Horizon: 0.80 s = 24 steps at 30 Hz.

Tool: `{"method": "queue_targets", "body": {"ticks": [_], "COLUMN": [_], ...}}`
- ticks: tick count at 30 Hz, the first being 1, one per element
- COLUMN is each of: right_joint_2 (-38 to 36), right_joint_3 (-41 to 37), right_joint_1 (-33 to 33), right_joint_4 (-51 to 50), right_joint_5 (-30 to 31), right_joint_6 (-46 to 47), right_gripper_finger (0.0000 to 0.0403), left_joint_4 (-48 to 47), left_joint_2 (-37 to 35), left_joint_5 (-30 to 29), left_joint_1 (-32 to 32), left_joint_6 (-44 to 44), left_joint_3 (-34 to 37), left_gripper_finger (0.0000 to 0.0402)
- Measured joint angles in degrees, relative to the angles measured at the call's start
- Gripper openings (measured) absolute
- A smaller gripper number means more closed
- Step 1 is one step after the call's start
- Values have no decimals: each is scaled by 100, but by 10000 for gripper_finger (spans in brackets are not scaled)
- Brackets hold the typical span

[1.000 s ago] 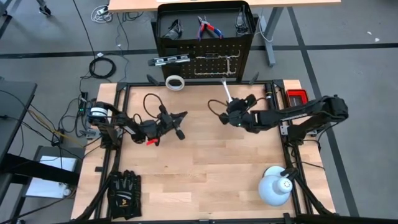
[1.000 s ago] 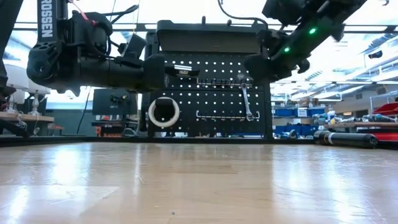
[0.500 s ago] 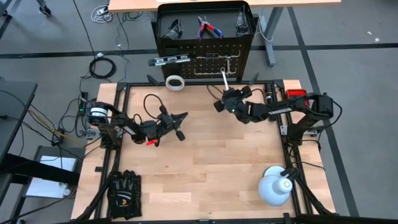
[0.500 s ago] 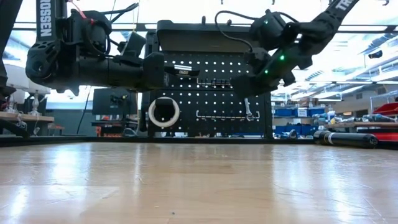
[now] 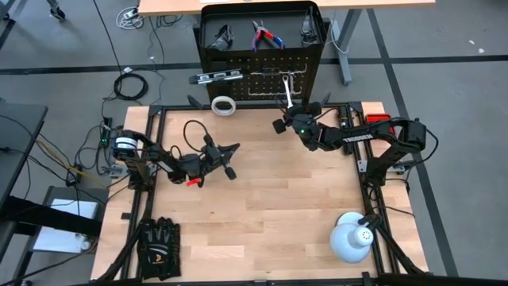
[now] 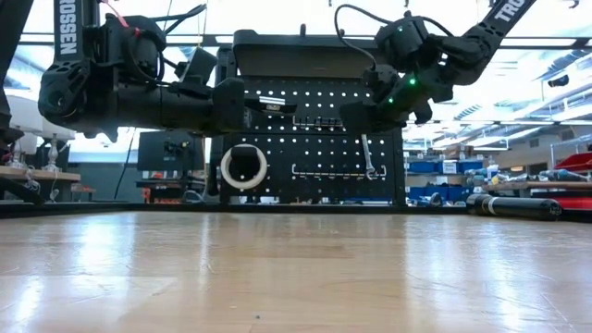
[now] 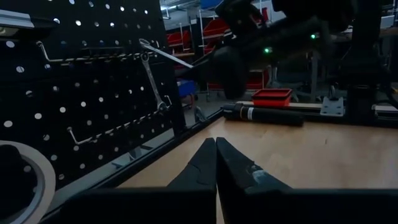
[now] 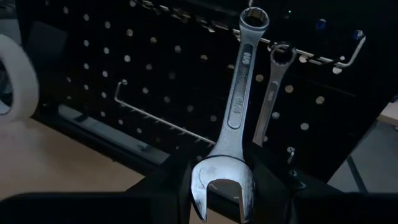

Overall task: Hang tools onto peg board
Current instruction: Hang the silver wrench on the peg board, then remove the right black safety glass from the peg board

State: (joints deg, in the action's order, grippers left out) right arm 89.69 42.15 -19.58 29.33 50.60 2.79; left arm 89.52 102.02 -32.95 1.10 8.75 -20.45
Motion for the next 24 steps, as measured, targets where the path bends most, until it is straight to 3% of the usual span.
{"method": "queue_targets", "body": {"ticks": [14,24], "right_joint_2": [13,15], "right_joint_3": [0,0], "right_joint_1": [-297,-297], "right_joint_4": [19,19], "right_joint_5": [-447,-483], "right_joint_6": [153,302], "right_gripper_finger": [128,197], "left_joint_4": [-4,-4], "left_joint_2": [-2,-2], "left_joint_5": [0,0], "left_joint_1": [2,2], "left_joint_6": [0,0], "left_joint_3": [0,0], "left_gripper_finger": [0,0]}}
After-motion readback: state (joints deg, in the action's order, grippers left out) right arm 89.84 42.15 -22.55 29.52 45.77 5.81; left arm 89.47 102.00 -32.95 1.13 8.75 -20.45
